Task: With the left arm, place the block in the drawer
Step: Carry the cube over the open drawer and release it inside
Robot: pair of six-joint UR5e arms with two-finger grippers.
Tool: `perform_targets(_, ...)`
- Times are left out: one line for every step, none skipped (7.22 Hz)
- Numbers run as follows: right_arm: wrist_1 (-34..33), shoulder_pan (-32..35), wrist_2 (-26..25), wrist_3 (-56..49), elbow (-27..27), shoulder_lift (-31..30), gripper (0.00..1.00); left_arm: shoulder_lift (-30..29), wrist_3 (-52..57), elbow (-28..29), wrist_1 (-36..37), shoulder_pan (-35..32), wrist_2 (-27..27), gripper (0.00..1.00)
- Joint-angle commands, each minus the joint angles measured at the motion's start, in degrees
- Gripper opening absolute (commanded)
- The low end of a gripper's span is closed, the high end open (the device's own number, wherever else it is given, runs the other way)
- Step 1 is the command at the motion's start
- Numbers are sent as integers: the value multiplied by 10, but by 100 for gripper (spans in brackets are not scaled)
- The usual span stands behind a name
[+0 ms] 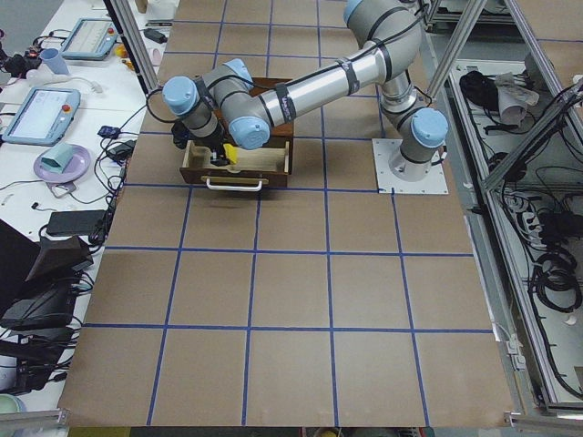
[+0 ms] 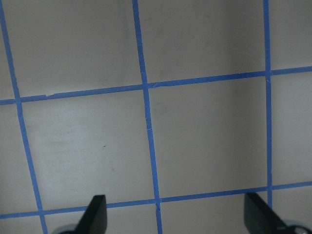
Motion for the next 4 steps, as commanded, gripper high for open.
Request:
perform_targets(0, 0, 0, 0, 0, 0, 100, -1, 4, -20, 31, 0, 0, 32)
perform_targets(0, 0, 0, 0, 0, 0, 100, 0, 2, -20, 32, 1, 0, 83)
perform_targets(0, 0, 0, 0, 0, 0, 100, 1, 1, -19, 32, 1, 0, 100)
perform_targets(0, 0, 0, 0, 0, 0, 100, 8, -1, -18, 32, 1, 5, 100)
